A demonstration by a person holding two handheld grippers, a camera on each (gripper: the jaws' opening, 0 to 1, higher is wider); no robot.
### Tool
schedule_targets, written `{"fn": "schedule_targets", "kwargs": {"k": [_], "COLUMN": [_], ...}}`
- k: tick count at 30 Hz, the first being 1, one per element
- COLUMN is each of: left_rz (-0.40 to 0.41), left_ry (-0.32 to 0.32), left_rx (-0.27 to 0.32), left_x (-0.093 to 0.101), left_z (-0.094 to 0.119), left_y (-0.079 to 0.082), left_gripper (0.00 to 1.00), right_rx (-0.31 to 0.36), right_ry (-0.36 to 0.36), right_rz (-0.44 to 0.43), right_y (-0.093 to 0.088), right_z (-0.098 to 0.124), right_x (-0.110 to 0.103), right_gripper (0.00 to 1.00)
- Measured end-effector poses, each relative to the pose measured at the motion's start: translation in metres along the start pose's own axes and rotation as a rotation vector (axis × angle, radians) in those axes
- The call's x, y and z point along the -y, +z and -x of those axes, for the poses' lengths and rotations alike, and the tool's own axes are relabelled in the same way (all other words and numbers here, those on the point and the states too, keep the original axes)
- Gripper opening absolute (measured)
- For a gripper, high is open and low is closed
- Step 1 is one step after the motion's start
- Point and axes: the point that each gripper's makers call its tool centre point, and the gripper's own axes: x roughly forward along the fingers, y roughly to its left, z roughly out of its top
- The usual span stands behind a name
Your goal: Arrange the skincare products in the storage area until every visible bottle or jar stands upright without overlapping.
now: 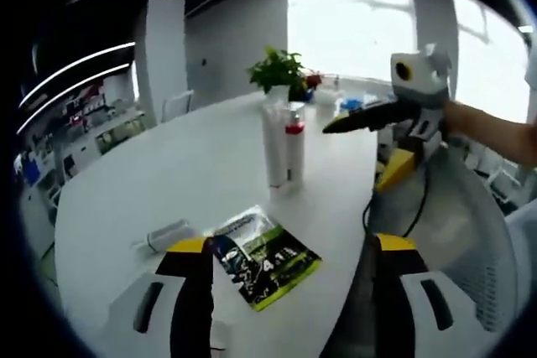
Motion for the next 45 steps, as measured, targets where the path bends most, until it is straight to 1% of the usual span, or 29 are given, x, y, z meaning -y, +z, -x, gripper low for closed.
{"fn": "schedule_targets", "kwargs": {"k": [2,4,6,7,10,12,14,16,19,21,23,26,27,30,32,33,35,37,40,45], "left_rz": [0.012,0.025,0.034,0.034,0.036,0.051,0.054,0.052,0.054,0.056,0.062,0.067,0.068,0.070,0.076,0.082,0.063,0.046,0.049,0.048], "left_ry": [0.010,0.013,0.021,0.034,0.047,0.059,0.057,0.052,0.038,0.032,0.031,0.038,0.042,0.047,0.048,0.042,0.038,0.043,0.053,0.054], "left_rx": [0.002,0.006,-0.004,-0.015,-0.006,0.007,0.008,0.008,0.003,0.006,0.006,0.001,-0.001,0.000,-0.002,-0.022,-0.034,-0.040,-0.053,-0.049], "left_x": [0.000,0.000,0.000,-0.002,-0.001,-0.001,0.004,0.009,0.016,0.016,0.016,0.015,0.015,0.011,0.009,0.007,0.005,0.000,-0.011,-0.022], "left_z": [0.001,0.002,0.003,0.004,0.006,0.005,0.004,0.003,0.003,0.003,0.002,0.002,0.002,0.004,0.006,0.006,0.006,0.006,0.006,0.009], "left_y": [-0.001,-0.003,-0.006,-0.008,-0.010,-0.010,-0.011,-0.012,-0.014,-0.015,-0.017,-0.020,-0.020,-0.019,-0.019,-0.021,-0.022,-0.022,-0.021,-0.017], "left_gripper": [0.80,0.83,0.85,0.86,0.91,0.94,0.94,0.96,0.97,0.97,0.97,0.97,0.97,0.97,0.97,0.97,0.97,0.97,0.97,0.97], "right_rx": [-0.004,-0.012,-0.015,-0.013,-0.008,-0.043,-0.068,-0.084,-0.072,-0.072,-0.084,-0.070,-0.060,-0.062,-0.074,-0.082,-0.084,-0.075,-0.048,-0.039], "right_ry": [0.004,0.007,-0.006,-0.007,0.005,0.026,0.037,0.046,0.077,0.093,0.094,0.092,0.091,0.079,0.084,0.088,0.084,0.076,0.070,0.043], "right_rz": [-0.015,-0.005,0.003,0.002,-0.027,-0.042,-0.025,-0.025,-0.024,-0.020,0.001,-0.004,-0.015,-0.030,-0.037,-0.031,-0.020,-0.028,-0.050,-0.059], "right_y": [-0.001,-0.003,-0.005,-0.005,-0.006,-0.013,-0.017,-0.019,-0.014,-0.012,-0.013,-0.010,-0.009,-0.011,-0.013,-0.014,-0.015,-0.012,-0.006,-0.003], "right_z": [0.000,-0.001,-0.002,-0.002,-0.003,-0.004,-0.006,-0.008,-0.014,-0.019,-0.024,-0.025,-0.026,-0.028,-0.029,-0.029,-0.029,-0.029,-0.028,-0.031], "right_x": [-0.004,-0.008,-0.010,-0.011,-0.015,-0.020,-0.023,-0.026,-0.031,-0.034,-0.036,-0.035,-0.034,-0.030,-0.031,-0.032,-0.031,-0.030,-0.029,-0.026], "right_gripper": [0.93,0.95,1.00,1.00,1.00,1.00,1.00,1.00,1.00,1.00,1.00,1.00,1.00,1.00,1.00,1.00,1.00,1.00,1.00,1.00]}}
